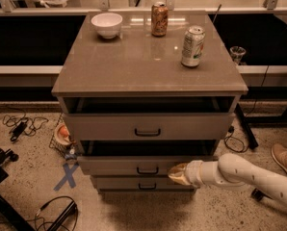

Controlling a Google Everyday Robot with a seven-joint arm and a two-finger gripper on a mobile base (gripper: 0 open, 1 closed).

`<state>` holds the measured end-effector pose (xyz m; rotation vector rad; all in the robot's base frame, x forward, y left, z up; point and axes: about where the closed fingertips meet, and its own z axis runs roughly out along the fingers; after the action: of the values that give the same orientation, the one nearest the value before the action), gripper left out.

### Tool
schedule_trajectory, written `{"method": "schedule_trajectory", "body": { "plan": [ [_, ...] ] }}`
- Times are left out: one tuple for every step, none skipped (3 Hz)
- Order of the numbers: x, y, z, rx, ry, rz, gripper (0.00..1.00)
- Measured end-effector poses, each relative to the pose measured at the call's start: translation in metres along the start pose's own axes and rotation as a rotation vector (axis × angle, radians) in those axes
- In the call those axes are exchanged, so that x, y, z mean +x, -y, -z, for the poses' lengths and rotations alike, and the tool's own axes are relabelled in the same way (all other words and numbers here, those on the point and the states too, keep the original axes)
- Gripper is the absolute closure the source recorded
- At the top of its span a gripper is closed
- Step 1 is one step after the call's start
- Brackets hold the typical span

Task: Close middle drawer

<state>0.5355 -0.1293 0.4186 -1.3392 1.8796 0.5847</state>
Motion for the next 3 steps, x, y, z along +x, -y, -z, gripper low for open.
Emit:
{"method": "schedule_trajectory", "body": {
  "plan": [
    [0.003, 0.019, 0.0, 0.056, 0.024, -0.019, 1.0],
    [0.005, 0.041, 0.003, 0.119, 0.038, -0.028, 1.0],
    [0.01, 0.049, 0.007, 0.159, 0.035, -0.036, 1.0]
  ]
}}
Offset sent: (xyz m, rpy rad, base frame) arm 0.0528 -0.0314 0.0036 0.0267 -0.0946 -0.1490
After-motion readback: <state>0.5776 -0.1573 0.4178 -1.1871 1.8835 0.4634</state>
